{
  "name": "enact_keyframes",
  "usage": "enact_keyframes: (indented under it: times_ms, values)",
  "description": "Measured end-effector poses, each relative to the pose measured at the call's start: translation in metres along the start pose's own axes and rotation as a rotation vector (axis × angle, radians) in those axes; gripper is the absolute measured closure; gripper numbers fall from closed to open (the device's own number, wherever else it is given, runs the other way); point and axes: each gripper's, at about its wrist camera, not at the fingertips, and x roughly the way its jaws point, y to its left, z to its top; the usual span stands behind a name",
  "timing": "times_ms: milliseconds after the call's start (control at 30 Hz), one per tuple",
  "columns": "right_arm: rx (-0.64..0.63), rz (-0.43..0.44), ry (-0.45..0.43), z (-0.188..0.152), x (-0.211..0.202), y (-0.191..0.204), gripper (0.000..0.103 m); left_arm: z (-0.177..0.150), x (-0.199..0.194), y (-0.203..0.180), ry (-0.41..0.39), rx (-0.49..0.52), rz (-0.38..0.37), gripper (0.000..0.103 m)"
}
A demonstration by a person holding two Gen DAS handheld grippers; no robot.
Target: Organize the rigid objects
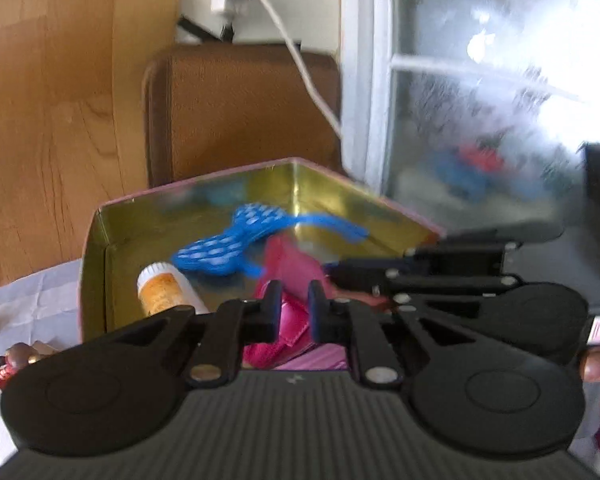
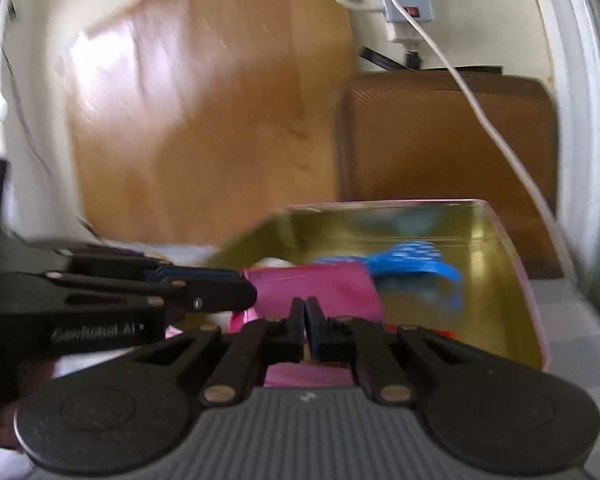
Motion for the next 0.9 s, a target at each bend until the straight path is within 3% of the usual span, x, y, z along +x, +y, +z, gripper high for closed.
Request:
enact_keyframes:
  times_ms: [67,200,333,567,667,800,867,900]
  values:
    - [-0.027,-0.056,-0.003,-0.003,0.008,0.000,0.099,-0.003,0.008,0.005,0.028,-0.030,0.018,0.086]
    - [0.016,-0.016,-0.039,-0.008,0.001,-0.008,0.096,-0.008,0.004,0.016,0.062,-0.094,0.066,0.085]
    - [0.061,-0.014,-0.056,-0.007,-0.010,-0.014,0.096,-0.008,-0.015,0.010,0.067,-0.109,0.104,0.071]
    - [0.192,-0.002,-0.098,-0.003,-0.048,-0.016,0.092,-0.013,-0.055,-0.003,0.061,-0.112,0.185,0.059]
    - [0.226,-0.003,-0.111,-0.007,-0.068,-0.008,0.086,-0.020,-0.072,-0.004,0.054,-0.124,0.226,0.050]
    - [0.253,-0.024,-0.119,-0.016,-0.090,0.010,0.073,-0.035,-0.099,0.000,0.041,-0.162,0.285,0.023]
    - [0.275,-0.039,-0.116,-0.022,-0.099,0.019,0.060,-0.043,-0.113,0.003,0.029,-0.182,0.301,0.012]
    - [0.280,-0.044,-0.111,-0.026,-0.102,0.024,0.059,-0.047,-0.122,0.004,0.017,-0.186,0.316,0.007]
